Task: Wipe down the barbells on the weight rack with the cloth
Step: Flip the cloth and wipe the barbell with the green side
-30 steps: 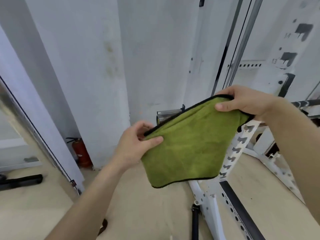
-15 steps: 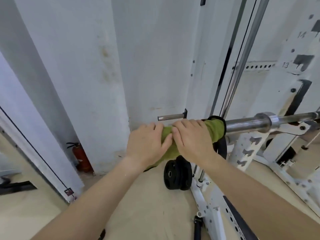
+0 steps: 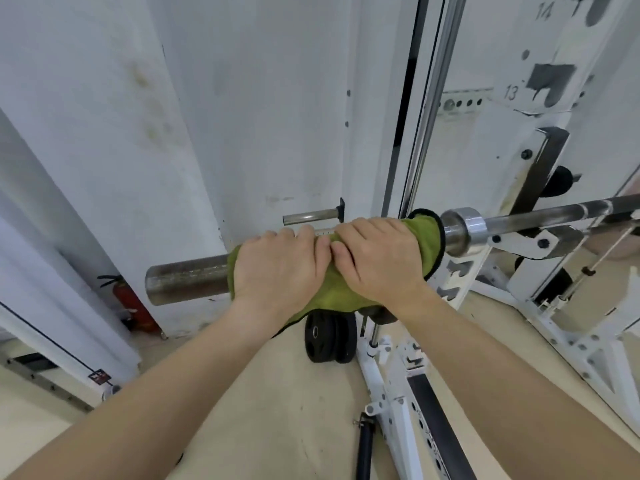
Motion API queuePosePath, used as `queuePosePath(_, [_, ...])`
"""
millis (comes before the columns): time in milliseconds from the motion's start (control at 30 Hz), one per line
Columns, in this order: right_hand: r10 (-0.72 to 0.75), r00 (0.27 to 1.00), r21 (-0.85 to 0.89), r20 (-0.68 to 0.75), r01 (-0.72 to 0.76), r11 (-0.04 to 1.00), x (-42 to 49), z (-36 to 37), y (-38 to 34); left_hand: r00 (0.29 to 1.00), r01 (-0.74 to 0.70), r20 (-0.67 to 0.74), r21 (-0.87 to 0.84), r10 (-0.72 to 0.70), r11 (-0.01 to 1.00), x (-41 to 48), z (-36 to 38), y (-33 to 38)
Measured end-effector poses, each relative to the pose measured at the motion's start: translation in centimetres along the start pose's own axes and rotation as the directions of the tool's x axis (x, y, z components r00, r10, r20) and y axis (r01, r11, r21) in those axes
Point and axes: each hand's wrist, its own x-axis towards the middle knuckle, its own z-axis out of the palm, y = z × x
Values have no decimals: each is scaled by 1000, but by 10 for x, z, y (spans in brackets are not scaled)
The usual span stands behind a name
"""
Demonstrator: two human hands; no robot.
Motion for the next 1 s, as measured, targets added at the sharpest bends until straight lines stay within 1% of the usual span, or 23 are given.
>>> queuePosePath(100, [35, 999, 14, -1, -35, 999, -9, -5, 45, 999, -2, 40, 8, 1, 1000, 22, -1, 38])
queuePosePath(200, [65, 998, 5, 0, -65, 998, -13, -6, 67, 995, -27, 94, -12, 28, 1000, 42, -2, 55])
queuePosePath(233, [84, 996, -1, 5, -84, 996, -12, -5, 69, 987, -39, 156, -57, 48, 998, 49, 0, 55])
queuePosePath(300, [149, 989, -8, 12, -149, 989, -11, -5, 65, 944, -12, 322, -183, 71, 983, 60, 0, 49])
queuePosePath(333, [197, 980, -8, 3, -197, 980, -10, -5, 60, 932, -10, 352, -214, 86, 977, 63, -2, 45])
queuePosePath(367, [252, 968, -2, -17, -252, 968, -9, -5, 54, 935, -43, 335, -209, 112, 977, 62, -3, 41])
queuePosePath(433, [340, 938, 19, -64, -340, 940, -8, -3, 34, 955, -162, 219, -182, 201, 970, 49, -8, 30])
queuePosePath(500, [362, 927, 25, -93, -362, 932, -3, 2, 6, 958, -208, 159, -183, 238, 961, 33, -13, 8])
queuePosePath(600, [353, 930, 37, -105, -351, 935, 12, 13, -55, 959, -211, 162, -135, 231, 968, 9, -16, -46])
queuePosePath(667, [347, 931, 62, -113, -342, 938, 25, 19, -101, 965, -170, 178, -138, 193, 976, -10, -19, -84])
queuePosePath(733, [347, 931, 80, -112, -340, 937, 36, 23, -143, 960, -88, 249, -171, 129, 981, -22, -25, -118])
queuePosePath(800, [336, 936, 83, -105, -328, 941, 43, 24, -170, 930, 14, 361, -216, 66, 976, -26, -27, -140])
queuePosePath(867, [286, 955, 70, -79, -281, 957, 45, 22, -174, 905, 54, 423, -233, 51, 971, -23, -22, -148])
queuePosePath(933, [167, 986, 61, -27, -165, 984, 41, 17, -160, 917, 30, 395, -194, 50, 981, -21, -17, -144])
queuePosePath(1000, [54, 998, 70, 23, -56, 996, 34, 12, -137, 936, 53, 353, -153, 4, 987, -23, -15, -135])
